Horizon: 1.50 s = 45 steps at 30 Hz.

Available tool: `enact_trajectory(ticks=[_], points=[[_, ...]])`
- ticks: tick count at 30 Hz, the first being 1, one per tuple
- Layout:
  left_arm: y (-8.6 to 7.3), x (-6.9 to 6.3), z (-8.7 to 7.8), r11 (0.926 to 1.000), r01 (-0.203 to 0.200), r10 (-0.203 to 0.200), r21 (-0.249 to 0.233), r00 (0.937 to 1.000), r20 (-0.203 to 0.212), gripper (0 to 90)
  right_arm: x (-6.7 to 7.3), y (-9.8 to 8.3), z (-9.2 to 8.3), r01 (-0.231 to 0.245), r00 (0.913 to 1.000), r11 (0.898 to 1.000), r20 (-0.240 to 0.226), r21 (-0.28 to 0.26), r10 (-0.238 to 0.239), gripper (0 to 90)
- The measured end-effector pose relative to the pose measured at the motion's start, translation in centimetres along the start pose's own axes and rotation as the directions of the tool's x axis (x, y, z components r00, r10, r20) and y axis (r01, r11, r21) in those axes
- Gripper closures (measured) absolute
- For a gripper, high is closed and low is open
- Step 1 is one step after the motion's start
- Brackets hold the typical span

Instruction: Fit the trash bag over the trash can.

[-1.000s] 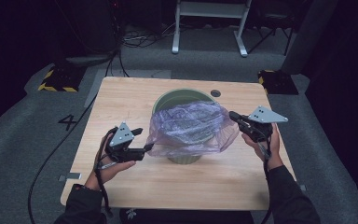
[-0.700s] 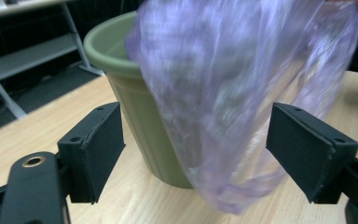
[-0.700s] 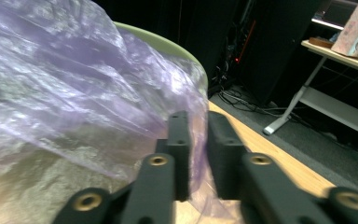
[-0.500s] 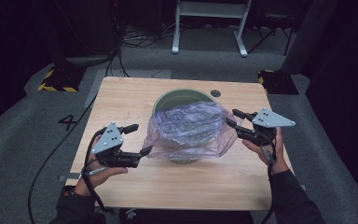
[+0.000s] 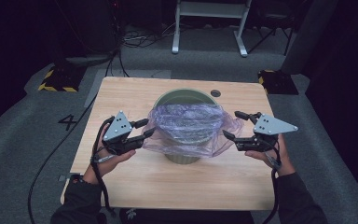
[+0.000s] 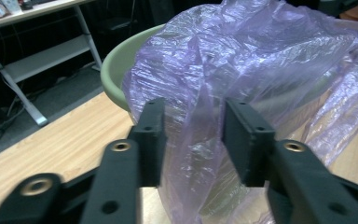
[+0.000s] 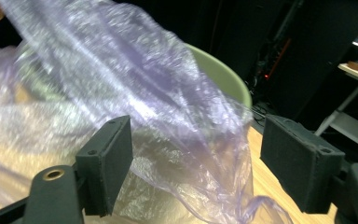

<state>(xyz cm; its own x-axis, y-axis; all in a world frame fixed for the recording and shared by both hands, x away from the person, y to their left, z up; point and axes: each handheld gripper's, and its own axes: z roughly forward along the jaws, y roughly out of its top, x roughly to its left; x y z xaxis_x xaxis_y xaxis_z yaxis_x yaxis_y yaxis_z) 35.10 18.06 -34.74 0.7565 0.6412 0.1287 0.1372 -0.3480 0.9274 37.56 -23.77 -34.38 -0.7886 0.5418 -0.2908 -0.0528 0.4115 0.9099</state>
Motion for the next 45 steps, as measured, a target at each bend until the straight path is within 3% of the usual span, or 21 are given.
enact_trajectory(ticks=[5, 10, 15, 19, 26, 30, 33, 40, 45], points=[[0.0, 0.4, 0.2, 0.9997, -0.023, 0.023, 0.009, 0.9997, -0.002, 71.4, 0.1, 0.0, 1.0, 0.057, 0.9980, 0.997, 0.025, 0.059, -0.058, 31.0], [0.1, 1.0, 0.5, 0.9994, -0.031, 0.031, 0.016, 0.9995, 0.008, 80.4, -0.3, -0.1, 1.7, 0.091, 0.9952, 0.991, 0.026, 0.094, -0.094, 63.2], [0.7, 1.5, 0.8, 0.9990, -0.043, 0.043, 0.012, 0.9990, 0.009, 84.5, -1.2, 0.0, 1.9, 0.051, 0.9987, 0.996, -0.008, 0.068, -0.051, 81.6], [1.2, 2.0, 1.0, 0.9986, -0.053, 0.053, 0.005, 0.9985, 0.012, 88.2, -1.6, 0.2, 2.1, 0.034, 0.9994, 0.998, 0.006, 0.059, -0.034, 89.3], [1.5, 3.5, 2.3, 0.9984, -0.040, 0.041, 0.040, 0.9990, -0.019, 89.6, -2.9, 0.9, 2.7, -0.010, 0.9986, 0.999, 0.053, 0.054, 0.007, 89.7], [1.3, 4.8, 3.1, 0.9984, -0.001, 0.003, 0.056, 0.9992, -0.041, 89.7, -4.1, 1.0, 3.4, -0.051, 0.9974, 0.997, 0.054, 0.064, 0.048, 89.7], [1.1, 5.4, 3.9, 0.9977, 0.014, -0.011, 0.066, 0.9984, -0.055, 89.7, -4.9, 0.9, 4.4, -0.063, 0.9951, 0.993, 0.083, 0.098, 0.055, 89.4], [0.8, 6.4, 5.7, 0.9958, 0.030, -0.023, 0.086, 0.9971, -0.072, 89.7, -6.1, 0.7, 6.5, -0.077, 0.9940, 0.987, 0.088, 0.138, 0.066, 90.0], [0.6, 7.1, 6.3, 0.9953, 0.051, -0.044, 0.083, 0.9959, -0.079, 89.8, -7.1, 0.6, 7.3, -0.109, 0.9897, 0.986, 0.106, 0.128, 0.096, 89.7]])
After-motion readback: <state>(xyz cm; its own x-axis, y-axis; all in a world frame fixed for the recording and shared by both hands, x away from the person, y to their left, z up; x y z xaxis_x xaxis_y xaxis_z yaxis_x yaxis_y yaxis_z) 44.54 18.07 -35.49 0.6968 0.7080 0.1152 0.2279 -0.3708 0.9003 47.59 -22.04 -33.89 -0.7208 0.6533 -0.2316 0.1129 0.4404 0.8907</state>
